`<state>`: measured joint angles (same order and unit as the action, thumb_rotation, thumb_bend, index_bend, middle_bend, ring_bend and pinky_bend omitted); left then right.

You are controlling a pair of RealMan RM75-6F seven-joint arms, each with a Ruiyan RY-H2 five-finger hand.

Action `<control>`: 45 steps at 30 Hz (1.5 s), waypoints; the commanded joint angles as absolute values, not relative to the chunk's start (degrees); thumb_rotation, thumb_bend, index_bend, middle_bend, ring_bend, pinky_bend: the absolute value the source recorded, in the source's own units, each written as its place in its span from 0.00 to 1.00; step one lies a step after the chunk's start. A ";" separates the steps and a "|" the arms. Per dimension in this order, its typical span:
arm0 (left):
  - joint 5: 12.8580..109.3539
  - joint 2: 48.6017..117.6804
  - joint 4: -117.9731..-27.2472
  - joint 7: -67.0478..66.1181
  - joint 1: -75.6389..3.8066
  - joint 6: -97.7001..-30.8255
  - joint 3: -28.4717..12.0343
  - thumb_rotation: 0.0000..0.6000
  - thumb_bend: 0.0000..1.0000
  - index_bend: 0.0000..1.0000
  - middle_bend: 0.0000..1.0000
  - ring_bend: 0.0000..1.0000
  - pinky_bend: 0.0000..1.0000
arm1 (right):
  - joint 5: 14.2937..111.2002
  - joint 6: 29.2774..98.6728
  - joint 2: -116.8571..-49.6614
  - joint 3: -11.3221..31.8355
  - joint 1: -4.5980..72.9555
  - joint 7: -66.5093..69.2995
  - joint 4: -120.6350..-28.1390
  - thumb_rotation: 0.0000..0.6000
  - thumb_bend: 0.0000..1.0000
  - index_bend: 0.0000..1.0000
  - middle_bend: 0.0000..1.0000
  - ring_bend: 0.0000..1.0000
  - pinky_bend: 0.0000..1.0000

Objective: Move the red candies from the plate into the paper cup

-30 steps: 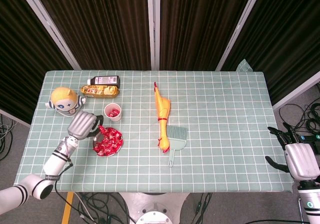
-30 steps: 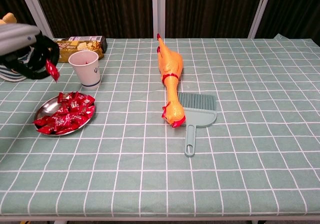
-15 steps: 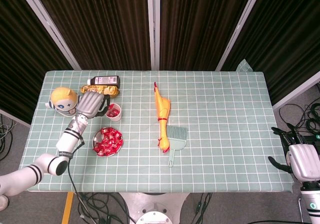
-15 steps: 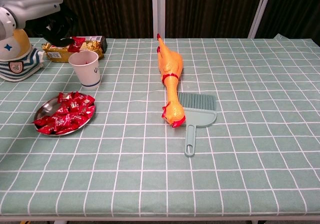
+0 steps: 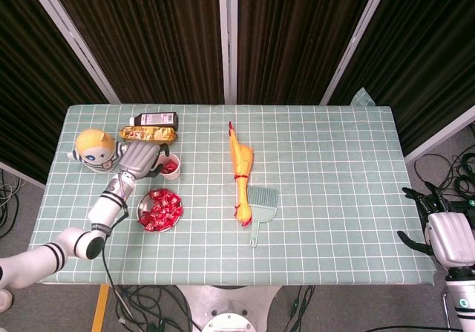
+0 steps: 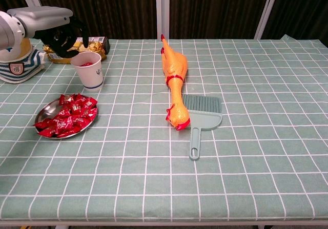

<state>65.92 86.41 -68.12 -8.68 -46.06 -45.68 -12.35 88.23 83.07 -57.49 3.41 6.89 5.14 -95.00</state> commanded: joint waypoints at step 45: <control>83.65 85.10 -76.43 -7.95 -32.54 -55.87 2.43 1.00 0.29 0.47 0.81 0.70 0.95 | 89.19 83.57 -57.38 3.20 6.96 4.89 -95.53 1.00 0.10 0.17 0.27 0.06 0.28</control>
